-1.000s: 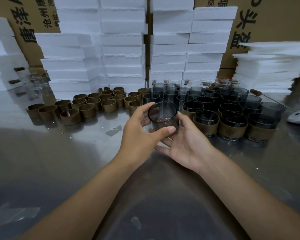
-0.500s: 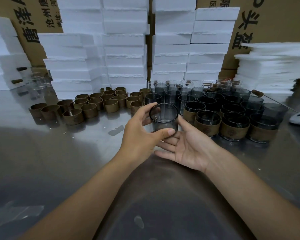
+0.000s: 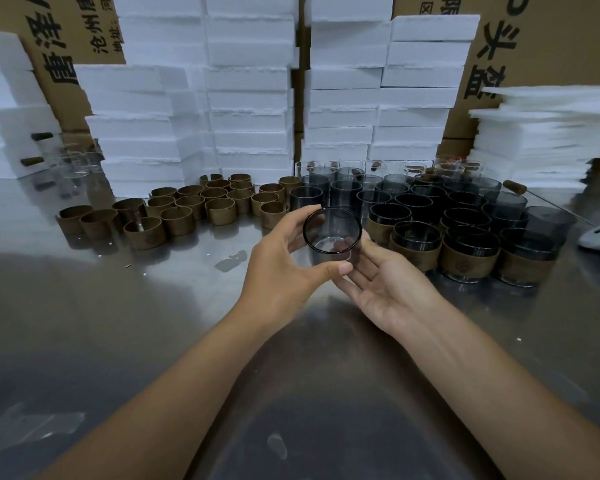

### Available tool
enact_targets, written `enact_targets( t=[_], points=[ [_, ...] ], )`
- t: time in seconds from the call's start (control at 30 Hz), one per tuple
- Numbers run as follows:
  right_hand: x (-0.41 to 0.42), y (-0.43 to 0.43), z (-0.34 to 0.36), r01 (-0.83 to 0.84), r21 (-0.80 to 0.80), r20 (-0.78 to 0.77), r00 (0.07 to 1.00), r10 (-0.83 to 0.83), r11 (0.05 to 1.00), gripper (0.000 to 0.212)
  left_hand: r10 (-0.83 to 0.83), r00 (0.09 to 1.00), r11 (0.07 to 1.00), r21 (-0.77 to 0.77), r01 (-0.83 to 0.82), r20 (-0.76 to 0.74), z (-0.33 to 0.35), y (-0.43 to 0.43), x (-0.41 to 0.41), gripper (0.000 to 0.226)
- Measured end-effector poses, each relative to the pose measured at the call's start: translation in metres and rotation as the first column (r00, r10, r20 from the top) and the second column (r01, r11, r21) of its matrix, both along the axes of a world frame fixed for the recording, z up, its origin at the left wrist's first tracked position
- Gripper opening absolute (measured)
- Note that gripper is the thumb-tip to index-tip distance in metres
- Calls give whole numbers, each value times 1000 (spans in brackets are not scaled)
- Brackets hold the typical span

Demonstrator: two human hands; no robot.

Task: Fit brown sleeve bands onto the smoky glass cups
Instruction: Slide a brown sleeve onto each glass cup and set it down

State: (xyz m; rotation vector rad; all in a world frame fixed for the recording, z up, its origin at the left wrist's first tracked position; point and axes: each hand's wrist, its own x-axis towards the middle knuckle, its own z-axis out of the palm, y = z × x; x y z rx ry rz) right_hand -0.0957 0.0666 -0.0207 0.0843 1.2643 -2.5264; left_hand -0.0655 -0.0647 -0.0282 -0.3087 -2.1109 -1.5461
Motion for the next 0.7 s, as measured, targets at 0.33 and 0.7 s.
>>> enact_targets(
  t=[0.33,0.7],
  points=[
    [7,-2,2,-193,-206,-133,977,168,959,38,-33,999,988,149,28,36,4,6,4,66],
    [12,-6,0,-380,-111,-88,924,372,918,66,-52,999,984,169,50,7,9,2,6,64]
  ],
)
